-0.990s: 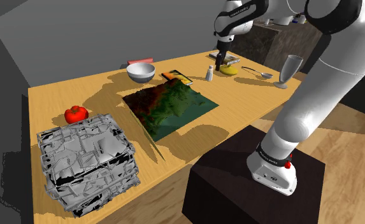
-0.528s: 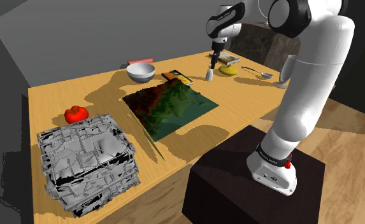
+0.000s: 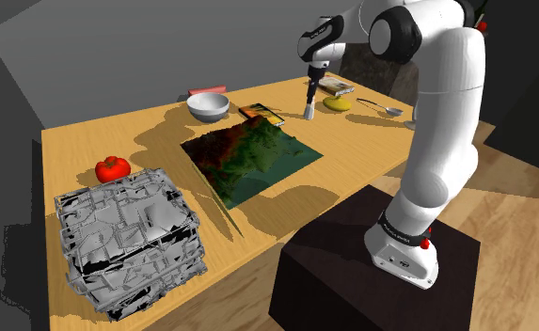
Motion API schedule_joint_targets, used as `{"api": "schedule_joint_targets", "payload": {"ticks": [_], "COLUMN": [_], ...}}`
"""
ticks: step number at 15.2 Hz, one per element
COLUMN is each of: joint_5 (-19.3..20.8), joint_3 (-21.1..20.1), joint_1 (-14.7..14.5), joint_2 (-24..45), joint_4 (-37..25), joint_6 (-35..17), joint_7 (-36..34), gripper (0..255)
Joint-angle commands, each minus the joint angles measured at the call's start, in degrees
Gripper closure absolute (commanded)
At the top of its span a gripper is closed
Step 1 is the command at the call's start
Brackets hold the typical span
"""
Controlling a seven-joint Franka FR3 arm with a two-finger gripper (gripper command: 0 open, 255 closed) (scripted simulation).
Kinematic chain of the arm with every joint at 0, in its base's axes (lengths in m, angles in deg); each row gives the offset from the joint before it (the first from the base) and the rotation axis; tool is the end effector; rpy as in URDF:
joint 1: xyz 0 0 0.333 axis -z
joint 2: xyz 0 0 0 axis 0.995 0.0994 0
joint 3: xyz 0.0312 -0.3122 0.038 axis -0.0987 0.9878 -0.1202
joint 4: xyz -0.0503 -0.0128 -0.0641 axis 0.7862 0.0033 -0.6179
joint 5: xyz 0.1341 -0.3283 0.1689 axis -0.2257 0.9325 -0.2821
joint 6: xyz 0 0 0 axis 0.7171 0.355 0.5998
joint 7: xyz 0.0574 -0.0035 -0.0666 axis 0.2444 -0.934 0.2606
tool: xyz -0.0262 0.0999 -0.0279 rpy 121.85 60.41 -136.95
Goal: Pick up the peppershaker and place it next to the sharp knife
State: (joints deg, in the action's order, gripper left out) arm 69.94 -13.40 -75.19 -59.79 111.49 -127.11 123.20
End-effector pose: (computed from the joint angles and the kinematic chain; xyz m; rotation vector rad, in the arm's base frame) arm 0.5652 -0.3437 0.3729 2.9906 0.5886 0.0559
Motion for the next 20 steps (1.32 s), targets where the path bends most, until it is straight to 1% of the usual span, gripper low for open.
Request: {"api": "schedule_joint_targets", "payload": {"ticks": [1,3,11,12,20], "joint_5": [-0.47,-1.05,-1.05,-1.05,-1.05], "joint_3": [-0.21,-0.5,-0.51,-0.51,-0.51], "joint_1": [0.26,0.55,0.55,0.55,0.55], "joint_2": [0.87,2.0,2.0,2.0,1.99], "joint_4": [0.36,0.78,0.78,0.78,0.8], "joint_6": [-1.2,-2.67,-2.67,-2.67,-2.68], "joint_7": [0.35,0.71,0.7,0.7,0.71], "gripper": [0,0,0,255,255]}}
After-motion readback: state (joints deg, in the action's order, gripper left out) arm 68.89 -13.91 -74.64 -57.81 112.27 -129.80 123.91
